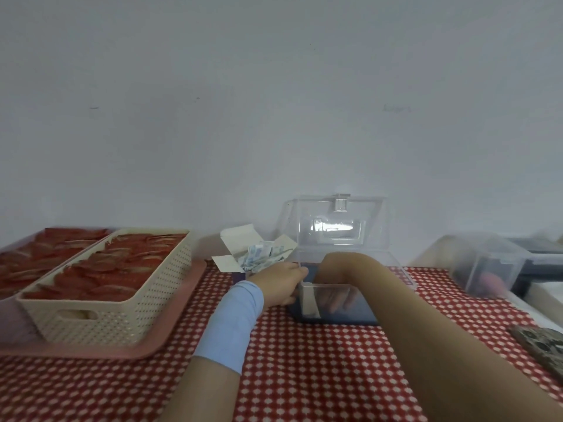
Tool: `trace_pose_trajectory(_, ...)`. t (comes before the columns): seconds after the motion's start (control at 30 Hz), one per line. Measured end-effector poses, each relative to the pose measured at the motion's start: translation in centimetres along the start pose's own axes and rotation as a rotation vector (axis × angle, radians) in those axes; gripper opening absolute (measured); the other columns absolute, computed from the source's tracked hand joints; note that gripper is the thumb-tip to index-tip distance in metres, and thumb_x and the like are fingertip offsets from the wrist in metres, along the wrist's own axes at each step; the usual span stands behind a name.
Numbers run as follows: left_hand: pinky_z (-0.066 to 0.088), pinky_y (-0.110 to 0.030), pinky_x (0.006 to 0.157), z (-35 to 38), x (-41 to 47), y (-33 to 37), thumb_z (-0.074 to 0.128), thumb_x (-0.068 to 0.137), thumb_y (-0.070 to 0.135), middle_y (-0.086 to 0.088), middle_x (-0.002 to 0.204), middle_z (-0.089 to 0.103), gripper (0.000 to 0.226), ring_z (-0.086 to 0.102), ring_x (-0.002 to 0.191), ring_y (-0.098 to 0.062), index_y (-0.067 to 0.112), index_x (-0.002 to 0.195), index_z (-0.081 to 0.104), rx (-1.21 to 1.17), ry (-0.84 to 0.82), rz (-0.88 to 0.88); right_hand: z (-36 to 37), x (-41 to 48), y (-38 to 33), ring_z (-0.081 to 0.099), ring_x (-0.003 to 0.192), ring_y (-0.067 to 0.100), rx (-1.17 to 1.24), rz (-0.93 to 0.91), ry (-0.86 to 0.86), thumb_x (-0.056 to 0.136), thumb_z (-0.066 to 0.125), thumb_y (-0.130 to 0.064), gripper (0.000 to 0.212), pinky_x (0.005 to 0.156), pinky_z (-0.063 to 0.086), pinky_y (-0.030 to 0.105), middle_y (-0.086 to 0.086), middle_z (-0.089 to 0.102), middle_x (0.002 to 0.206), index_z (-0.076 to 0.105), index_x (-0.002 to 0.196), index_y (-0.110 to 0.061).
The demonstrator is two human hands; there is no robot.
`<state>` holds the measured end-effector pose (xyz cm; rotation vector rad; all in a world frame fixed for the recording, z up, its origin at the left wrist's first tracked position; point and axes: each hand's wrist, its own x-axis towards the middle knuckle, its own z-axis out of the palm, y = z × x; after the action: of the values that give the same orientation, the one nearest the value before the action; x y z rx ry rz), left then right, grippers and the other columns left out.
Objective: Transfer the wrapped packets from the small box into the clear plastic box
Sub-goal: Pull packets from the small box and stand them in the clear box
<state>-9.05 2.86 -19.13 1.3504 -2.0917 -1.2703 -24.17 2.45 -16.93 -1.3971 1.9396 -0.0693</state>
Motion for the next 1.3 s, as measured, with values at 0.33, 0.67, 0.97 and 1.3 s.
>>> trace_pose_trajectory(0.33,0.060,-0.029,0.077,-5.2,-4.6,3.1,0.050,0.103,0.021,-0.014,0.109,0.070,0.026,0.071,0.091,-0.025,0.002,0.118,0.060,-0.121,0.058,-0.006,-2.3,-1.0,-0.6,0.073,0.069,0.024,0.012,-0.285,0.444,0.093,0.056,-0.014,0.023,0.063,0.060,0.035,0.010,0.076,0.090,0.070,0.104,0.000)
trace_pose_trajectory(0.67,0.055,-0.034,0.087,-9.4,-3.0,-1.0,0.066,0.090,0.026,0.014,0.098,0.069,0.014,0.065,0.090,-0.006,0.039,0.095,0.067,0.168,0.544,0.118,1.6,-1.5,-4.6,0.059,0.117,0.016,-0.078,-0.705,0.650,0.103,0.048,-0.023,0.032,0.103,0.047,0.035,-0.004,0.065,0.130,0.066,0.129,-0.025)
trace_pose_trajectory(0.97,0.033,0.000,0.059,-8.9,-2.1,-2.1,0.073,0.085,0.039,0.018,0.102,0.070,0.023,0.057,0.081,0.012,0.034,0.108,0.073,0.359,0.468,0.096,2.6,1.0,-5.3,0.062,0.090,0.006,-0.077,-0.708,0.710,0.096,0.060,-0.037,0.016,0.093,0.048,0.036,-0.017,0.071,0.093,0.074,0.100,-0.031)
trace_pose_trajectory(1.3,0.047,-0.021,0.075,-9.1,-1.0,-2.8,0.070,0.089,0.032,0.014,0.092,0.070,0.008,0.063,0.087,-0.001,0.034,0.096,0.071,0.261,0.545,0.123,1.9,1.5,-3.4,0.064,0.096,-0.002,0.304,-0.782,0.550,0.097,0.063,-0.026,0.024,0.084,0.053,0.020,-0.011,0.073,0.109,0.073,0.119,-0.022)
